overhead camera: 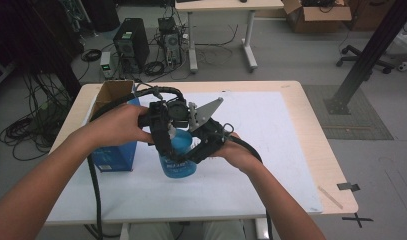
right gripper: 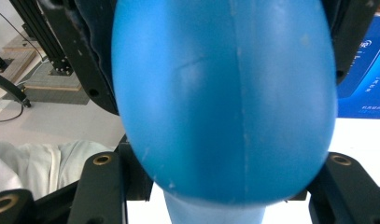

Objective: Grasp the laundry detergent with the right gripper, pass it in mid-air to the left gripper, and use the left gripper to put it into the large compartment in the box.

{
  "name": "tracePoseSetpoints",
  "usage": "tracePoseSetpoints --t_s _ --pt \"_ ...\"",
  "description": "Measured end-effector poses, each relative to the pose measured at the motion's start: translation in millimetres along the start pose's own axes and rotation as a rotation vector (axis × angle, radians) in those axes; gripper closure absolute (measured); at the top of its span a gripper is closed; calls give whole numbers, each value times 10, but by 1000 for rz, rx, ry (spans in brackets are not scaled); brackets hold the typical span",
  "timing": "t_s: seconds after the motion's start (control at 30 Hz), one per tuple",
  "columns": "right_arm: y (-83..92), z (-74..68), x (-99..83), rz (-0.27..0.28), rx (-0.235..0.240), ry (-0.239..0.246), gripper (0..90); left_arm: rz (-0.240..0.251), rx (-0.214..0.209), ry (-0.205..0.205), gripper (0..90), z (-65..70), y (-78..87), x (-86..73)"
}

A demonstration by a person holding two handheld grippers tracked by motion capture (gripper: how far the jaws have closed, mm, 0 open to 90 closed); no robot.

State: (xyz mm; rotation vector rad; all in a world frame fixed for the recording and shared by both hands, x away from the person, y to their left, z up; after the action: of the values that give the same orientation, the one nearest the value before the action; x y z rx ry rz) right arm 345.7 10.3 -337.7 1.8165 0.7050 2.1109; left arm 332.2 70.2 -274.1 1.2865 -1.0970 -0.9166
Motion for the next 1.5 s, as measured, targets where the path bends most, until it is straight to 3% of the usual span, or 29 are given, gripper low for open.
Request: tracePoseSetpoints --t_s 0.37,0.9,1.0,1.03,1.27,1.33,1.37,1.5 --pt "-4 -16 -12 -1 5 -7 425 -5 2 -7 365 -3 -11 5" --pt "13 -26 -8 7 1 6 418 -9 27 -13 377 31 22 25" --pt "38 -25 -18 12 -6 25 302 -12 37 -16 378 33 50 21" --pt "64 -58 -22 19 4 -2 265 -7 34 -7 378 29 58 19" --pt "320 -71 -193 -4 -39 -45 174 4 31 59 378 -46 154 -14" --pt "489 -78 -287 -48 -80 -65 164 2 47 80 378 -83 190 -18" --pt "489 -78 -287 -48 -80 -65 164 5 51 90 378 -95 205 -18" --pt "716 -104 -408 -127 -123 -87 128 11 78 165 377 -175 300 -27"
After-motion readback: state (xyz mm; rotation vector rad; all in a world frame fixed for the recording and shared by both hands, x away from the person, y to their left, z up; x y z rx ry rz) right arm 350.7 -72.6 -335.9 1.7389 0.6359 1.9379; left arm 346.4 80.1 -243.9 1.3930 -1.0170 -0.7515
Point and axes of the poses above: each handheld gripper's, and its own axes: y roughly backward along the jaws, x roughly out of its top, z roughly to its right, the point moved 7 cm from there along -y, roughly forward along the jaws, and after that the axes turned 9 degrees about y, right-handed, at the moved point
